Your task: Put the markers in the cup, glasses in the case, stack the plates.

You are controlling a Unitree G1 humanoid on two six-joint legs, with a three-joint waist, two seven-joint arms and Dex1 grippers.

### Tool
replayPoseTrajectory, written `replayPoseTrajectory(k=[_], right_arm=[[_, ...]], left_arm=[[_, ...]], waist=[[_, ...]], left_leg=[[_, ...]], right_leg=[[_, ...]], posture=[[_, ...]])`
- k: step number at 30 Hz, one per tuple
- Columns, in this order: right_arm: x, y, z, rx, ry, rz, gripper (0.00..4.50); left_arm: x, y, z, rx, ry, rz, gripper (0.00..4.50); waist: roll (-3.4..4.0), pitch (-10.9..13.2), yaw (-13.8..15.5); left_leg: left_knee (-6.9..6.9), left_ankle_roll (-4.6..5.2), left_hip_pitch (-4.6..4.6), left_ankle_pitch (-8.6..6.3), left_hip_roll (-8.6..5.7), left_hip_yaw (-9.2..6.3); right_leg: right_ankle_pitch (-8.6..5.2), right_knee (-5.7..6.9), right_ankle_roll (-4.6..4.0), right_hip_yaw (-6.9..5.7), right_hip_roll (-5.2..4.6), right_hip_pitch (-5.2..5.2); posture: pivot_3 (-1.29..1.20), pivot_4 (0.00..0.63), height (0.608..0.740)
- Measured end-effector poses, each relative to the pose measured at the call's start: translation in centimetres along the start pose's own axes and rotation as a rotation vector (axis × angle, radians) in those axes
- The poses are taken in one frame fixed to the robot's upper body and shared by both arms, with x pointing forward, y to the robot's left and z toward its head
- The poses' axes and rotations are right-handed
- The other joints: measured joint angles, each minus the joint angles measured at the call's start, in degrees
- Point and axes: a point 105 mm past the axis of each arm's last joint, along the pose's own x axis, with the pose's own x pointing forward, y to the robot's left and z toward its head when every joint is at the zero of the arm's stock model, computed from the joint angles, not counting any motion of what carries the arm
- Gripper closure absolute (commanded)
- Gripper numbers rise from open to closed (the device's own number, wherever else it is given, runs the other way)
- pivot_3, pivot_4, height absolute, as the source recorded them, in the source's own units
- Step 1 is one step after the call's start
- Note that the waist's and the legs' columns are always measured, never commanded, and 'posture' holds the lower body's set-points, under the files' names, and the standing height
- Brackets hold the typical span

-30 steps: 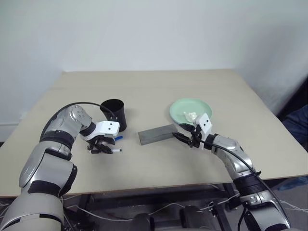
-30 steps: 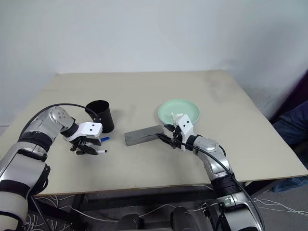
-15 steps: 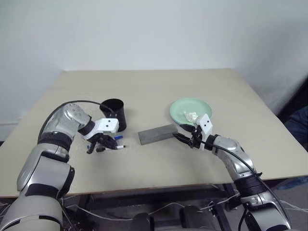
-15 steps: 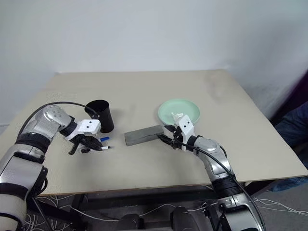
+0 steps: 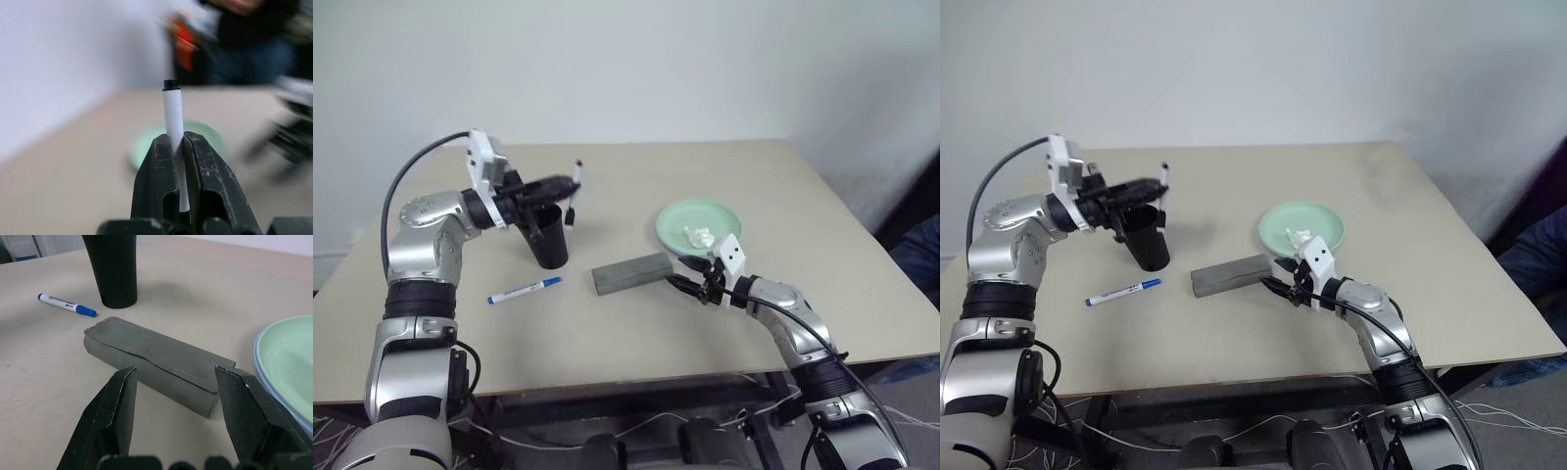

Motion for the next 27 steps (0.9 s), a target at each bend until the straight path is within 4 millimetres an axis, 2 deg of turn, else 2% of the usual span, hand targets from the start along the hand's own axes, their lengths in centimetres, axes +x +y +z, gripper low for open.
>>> replayPoseTrajectory(k=[3,7,18,21,25,27], right_arm=[[0.1,0.0,0.4,-0.010,-0.005,0.011,1.76],[0.3,0.0,0.7,-0.018,-0.009,0.017,1.76],[0.3,0.0,0.7,-0.018,-0.009,0.016,1.76],[0.4,0.0,0.7,-0.017,-0.009,0.014,1.76],[0.3,0.1,0.5,-0.013,-0.006,0.011,1.76],[0.3,0.1,0.5,-0.013,-0.006,0.011,1.76]], left_arm=[[-0.6,1.5,-1.0,0.017,-0.024,0.148,4.48],[-1.4,2.9,-3.3,0.036,0.008,0.295,4.48],[-1.3,2.9,-6.4,-0.015,0.022,0.347,4.48],[-1.2,3.0,-6.6,-0.025,0.022,0.350,3.71],[-1.2,2.9,-6.9,-0.027,0.027,0.356,2.37],[-1.3,2.9,-6.9,-0.020,0.026,0.357,2.37]], waist=[[0.00,0.00,0.05],[-0.02,-0.01,0.08],[-0.02,-0.01,0.06],[-0.02,-0.01,0.06],[-0.02,-0.01,0.06],[-0.03,-0.01,0.06]], left_leg=[[0.00,-0.01,-0.02,0.00,-0.02,-0.01],[0.00,-0.02,-0.03,0.00,-0.07,-0.04],[-0.01,-0.02,-0.04,-0.01,-0.09,-0.02],[-0.01,-0.02,-0.04,-0.01,-0.09,-0.02],[-0.03,-0.02,-0.05,-0.01,-0.09,-0.03],[-0.02,-0.02,-0.04,-0.01,-0.09,-0.03]], right_leg=[[0.01,-0.02,-0.01,-0.01,0.00,0.00],[0.01,-0.15,-0.01,-0.03,-0.02,0.11],[0.01,-0.16,0.00,-0.04,-0.04,0.11],[0.01,-0.18,0.00,-0.03,-0.04,0.11],[0.01,-0.18,0.00,-0.04,-0.04,0.10],[0.01,-0.17,0.00,-0.04,-0.04,0.11]], posture=[[0.00,0.000,0.737],[0.00,0.000,0.737],[0.00,0.000,0.737],[0.00,0.000,0.737],[0.00,0.000,0.737],[0.00,0.000,0.737]])
